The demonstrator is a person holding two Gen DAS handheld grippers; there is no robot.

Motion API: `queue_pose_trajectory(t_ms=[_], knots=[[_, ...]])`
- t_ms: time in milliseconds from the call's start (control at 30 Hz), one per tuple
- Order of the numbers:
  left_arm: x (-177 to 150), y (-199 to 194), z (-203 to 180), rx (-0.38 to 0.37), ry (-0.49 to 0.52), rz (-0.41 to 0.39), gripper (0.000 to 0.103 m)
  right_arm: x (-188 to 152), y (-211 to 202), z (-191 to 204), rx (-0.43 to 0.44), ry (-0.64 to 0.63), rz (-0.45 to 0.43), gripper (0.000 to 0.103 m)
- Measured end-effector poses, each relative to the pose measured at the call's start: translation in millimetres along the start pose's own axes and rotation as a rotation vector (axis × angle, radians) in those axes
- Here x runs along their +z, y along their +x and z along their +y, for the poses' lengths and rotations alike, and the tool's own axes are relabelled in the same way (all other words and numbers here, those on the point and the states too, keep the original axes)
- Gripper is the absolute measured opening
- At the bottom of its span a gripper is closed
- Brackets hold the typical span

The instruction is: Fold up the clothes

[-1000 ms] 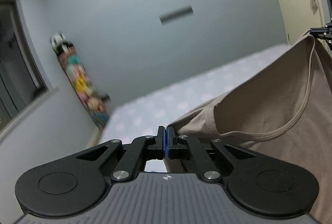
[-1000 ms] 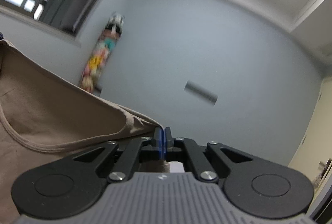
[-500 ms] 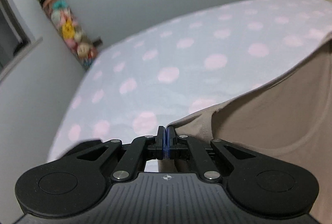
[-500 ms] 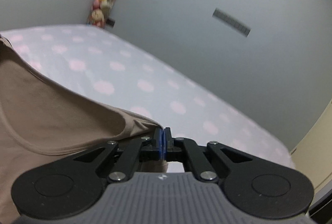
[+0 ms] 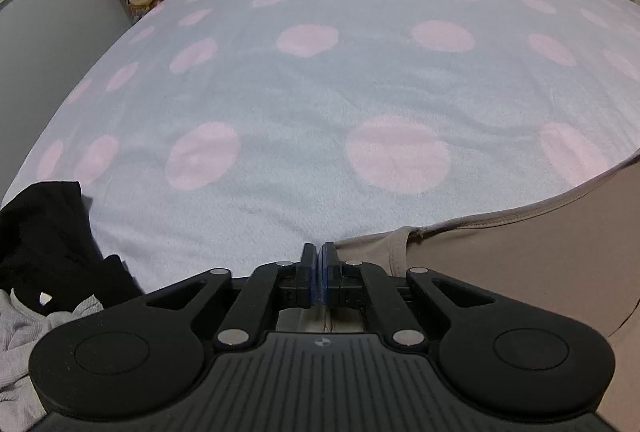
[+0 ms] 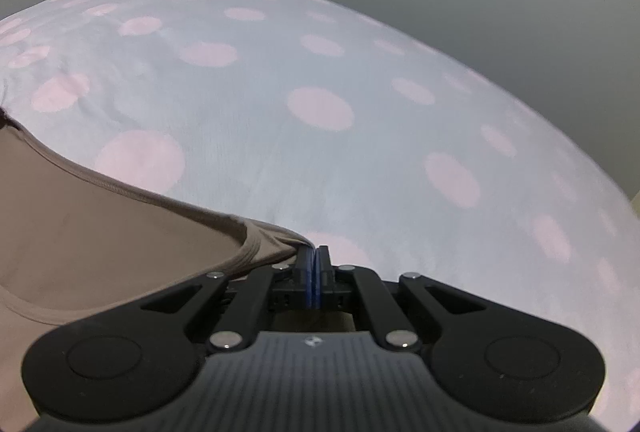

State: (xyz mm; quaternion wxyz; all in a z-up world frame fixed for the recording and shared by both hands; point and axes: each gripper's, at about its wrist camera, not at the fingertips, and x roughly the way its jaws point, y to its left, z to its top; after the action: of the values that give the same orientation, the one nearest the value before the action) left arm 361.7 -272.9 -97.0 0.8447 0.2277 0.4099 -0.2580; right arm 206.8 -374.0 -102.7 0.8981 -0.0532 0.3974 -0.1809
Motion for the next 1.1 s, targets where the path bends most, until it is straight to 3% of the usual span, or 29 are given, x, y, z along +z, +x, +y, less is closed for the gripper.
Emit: queue_pose_trajectory(t_ms=[67,100,133,200,233,400,567,733,867,933,1000,1100], knots=[[-1,-4,3,-0.005,-0.005,-0.002,0.004,2,-2,-1,0.01,0.021,0.007,0.005],[-1,-8,7,-0.012,-0.014,0.001,0.009,0,-6,-4,0.018,0.032,0.006,0.012],[3,-5,11,-0.019,-0.026,0.001,0.014,1,-9,-5,0.019,0.042,0.005,0.026],[5,-12,21,-0.038,-0.056,-0.015,0.032,1,-21,-9,-0.003,0.068,-0.016,0.042],[6,-20,25,-0.041,-0.067,-0.028,0.034,-1,-30,-12,-0.012,0.082,-0.031,0.045],[-18,-76,38,-0.036,-0.102,-0.073,0.036,-23,-92,-21,0.042,0.15,-0.073,0.046],[-83,-139,36,-0.057,-0.079,-0.056,0.036,-70,-156,-10,0.165,0.251,-0.046,0.047],[-150,-185,29,-0.023,-0.001,-0.02,0.035,-124,-211,19,0.244,0.285,-0.011,0.047],[-195,-209,35,-0.006,-0.114,0.028,0.035,-154,-245,39,0.309,0.336,-0.031,0.051],[-216,-219,40,0.007,-0.203,0.051,0.035,-167,-260,46,0.355,0.386,-0.066,0.061],[-237,-226,44,0.015,-0.28,0.073,0.035,-179,-273,51,0.381,0.419,-0.105,0.062],[-265,-223,44,0.078,-0.317,0.112,0.035,-190,-284,46,0.422,0.479,-0.182,0.062]])
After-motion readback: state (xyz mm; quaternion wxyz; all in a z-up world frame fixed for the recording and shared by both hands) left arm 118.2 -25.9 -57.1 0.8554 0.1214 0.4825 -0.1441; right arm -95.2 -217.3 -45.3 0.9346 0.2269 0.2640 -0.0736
